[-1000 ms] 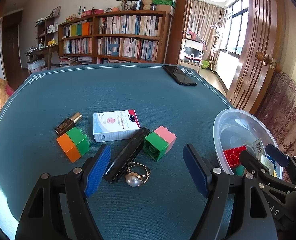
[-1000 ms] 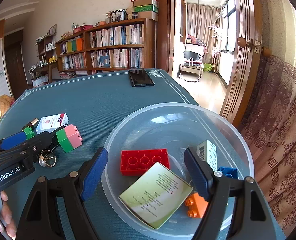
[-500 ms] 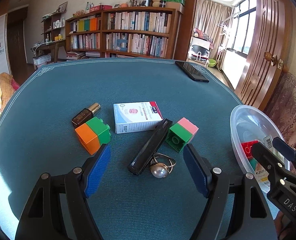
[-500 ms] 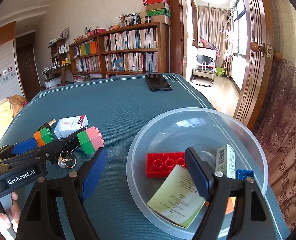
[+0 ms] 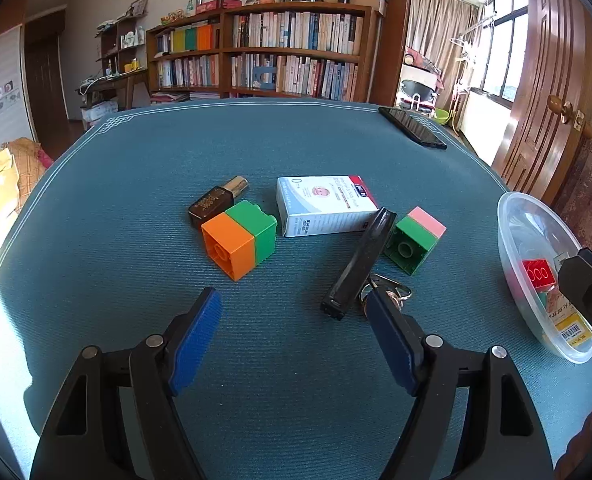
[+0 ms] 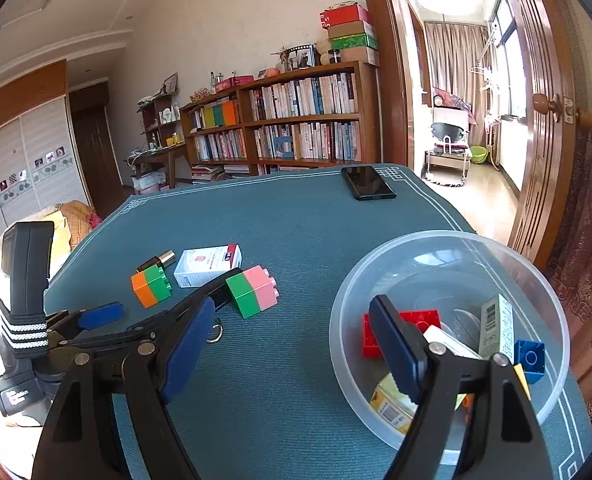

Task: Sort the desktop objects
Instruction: 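Grasp the orange-green brick with the left tool while the right tool grasps the gold pearl ring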

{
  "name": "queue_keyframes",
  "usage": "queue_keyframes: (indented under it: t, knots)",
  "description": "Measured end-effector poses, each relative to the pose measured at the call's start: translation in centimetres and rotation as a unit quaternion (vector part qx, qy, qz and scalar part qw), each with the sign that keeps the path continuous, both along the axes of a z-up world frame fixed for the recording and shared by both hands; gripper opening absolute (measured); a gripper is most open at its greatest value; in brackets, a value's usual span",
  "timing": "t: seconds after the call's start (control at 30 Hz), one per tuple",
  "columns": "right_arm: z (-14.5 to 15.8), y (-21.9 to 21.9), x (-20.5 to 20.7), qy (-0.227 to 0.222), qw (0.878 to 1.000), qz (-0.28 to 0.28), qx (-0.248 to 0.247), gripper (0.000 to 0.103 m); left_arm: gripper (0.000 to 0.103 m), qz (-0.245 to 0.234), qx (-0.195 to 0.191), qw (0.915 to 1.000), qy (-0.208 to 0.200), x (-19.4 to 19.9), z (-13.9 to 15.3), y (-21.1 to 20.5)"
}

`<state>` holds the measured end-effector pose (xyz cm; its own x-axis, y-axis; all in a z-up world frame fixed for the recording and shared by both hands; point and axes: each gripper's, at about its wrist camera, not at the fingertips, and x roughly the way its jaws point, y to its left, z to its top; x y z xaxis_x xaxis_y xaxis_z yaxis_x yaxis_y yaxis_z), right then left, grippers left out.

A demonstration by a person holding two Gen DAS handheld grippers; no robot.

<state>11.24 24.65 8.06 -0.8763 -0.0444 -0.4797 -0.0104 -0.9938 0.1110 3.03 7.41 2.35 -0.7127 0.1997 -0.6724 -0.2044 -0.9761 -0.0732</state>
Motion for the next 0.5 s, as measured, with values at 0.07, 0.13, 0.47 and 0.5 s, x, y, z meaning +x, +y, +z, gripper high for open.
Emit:
queue_keyframes:
  t: [0.07, 0.13, 0.47, 0.5]
  knots:
    - [-0.2, -0.6, -0.1, -0.003, 1.0, 0.008, 0.001, 0.083, 0.078, 0.005, 0.002, 1.0, 0.0, 0.0, 0.0, -0.5]
    - [-0.4, -1.2, -0.2, -0.006, 1.0, 0.015, 0.001, 0.083, 0.078, 0.008, 0.0, 1.0, 0.002, -0.1, 0.0, -0.8]
    - [-2.0, -3.4, -0.8, -0.038, 0.997, 0.07, -0.01, 0.083, 0.078, 0.008, -0.021, 0.9997, 0.009, -1.6, 0.8, -2.0]
    - [-2.2, -3.5, -0.9, -0.043, 0.996, 0.075, -0.016, 0.083, 0.078, 0.008, -0.026, 0.9996, 0.011, -1.9, 0.9, -2.2]
